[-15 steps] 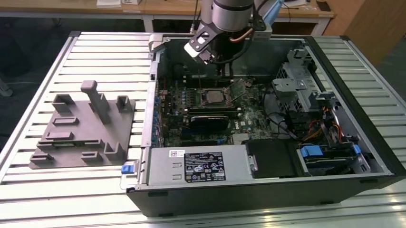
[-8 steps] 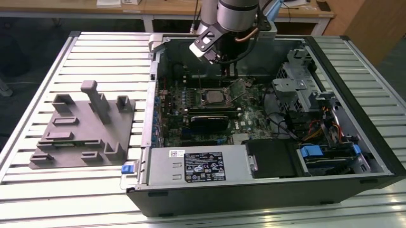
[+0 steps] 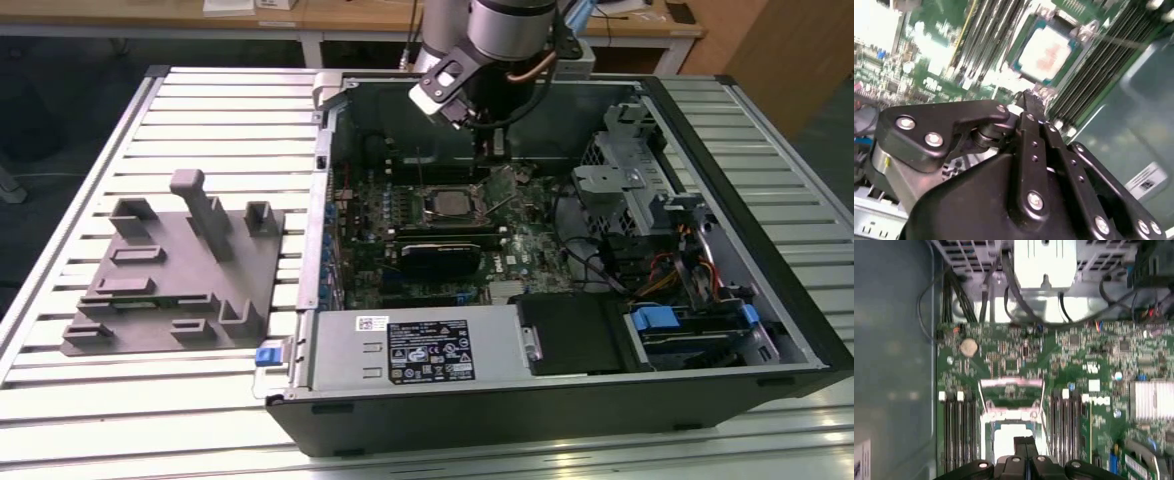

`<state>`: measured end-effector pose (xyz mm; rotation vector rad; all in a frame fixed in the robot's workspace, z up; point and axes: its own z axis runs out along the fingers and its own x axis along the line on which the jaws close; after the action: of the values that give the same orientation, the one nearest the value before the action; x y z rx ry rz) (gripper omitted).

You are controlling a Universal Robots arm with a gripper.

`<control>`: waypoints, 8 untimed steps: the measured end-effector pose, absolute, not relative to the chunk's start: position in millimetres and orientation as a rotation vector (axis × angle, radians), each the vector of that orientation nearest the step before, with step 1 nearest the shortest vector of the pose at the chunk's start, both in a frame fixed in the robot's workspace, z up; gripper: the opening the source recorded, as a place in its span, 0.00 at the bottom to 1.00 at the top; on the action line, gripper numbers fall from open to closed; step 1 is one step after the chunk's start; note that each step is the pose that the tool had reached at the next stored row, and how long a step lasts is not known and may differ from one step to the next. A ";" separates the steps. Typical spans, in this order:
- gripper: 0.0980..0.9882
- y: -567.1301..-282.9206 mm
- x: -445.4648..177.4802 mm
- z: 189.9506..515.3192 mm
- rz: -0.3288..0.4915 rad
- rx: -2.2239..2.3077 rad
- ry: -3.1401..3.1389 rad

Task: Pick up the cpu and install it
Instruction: 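Close the cpu cover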

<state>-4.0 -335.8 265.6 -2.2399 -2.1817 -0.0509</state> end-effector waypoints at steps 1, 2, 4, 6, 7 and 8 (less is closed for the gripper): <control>0.01 -335.8 0.4 265.4 -0.051 -2.240 -2.182; 0.01 -335.7 4.9 265.3 -0.051 -2.240 -2.182; 0.01 -335.7 11.2 265.3 -0.054 -2.231 -2.188; 0.01 -335.6 12.8 264.9 -0.056 -2.209 -2.207; 0.01 -335.6 13.4 264.6 -0.057 -2.197 -2.218; 0.01 -335.6 14.6 264.2 -0.056 -2.188 -2.227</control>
<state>14.6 -335.6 264.2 -2.1881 -2.2268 -0.0564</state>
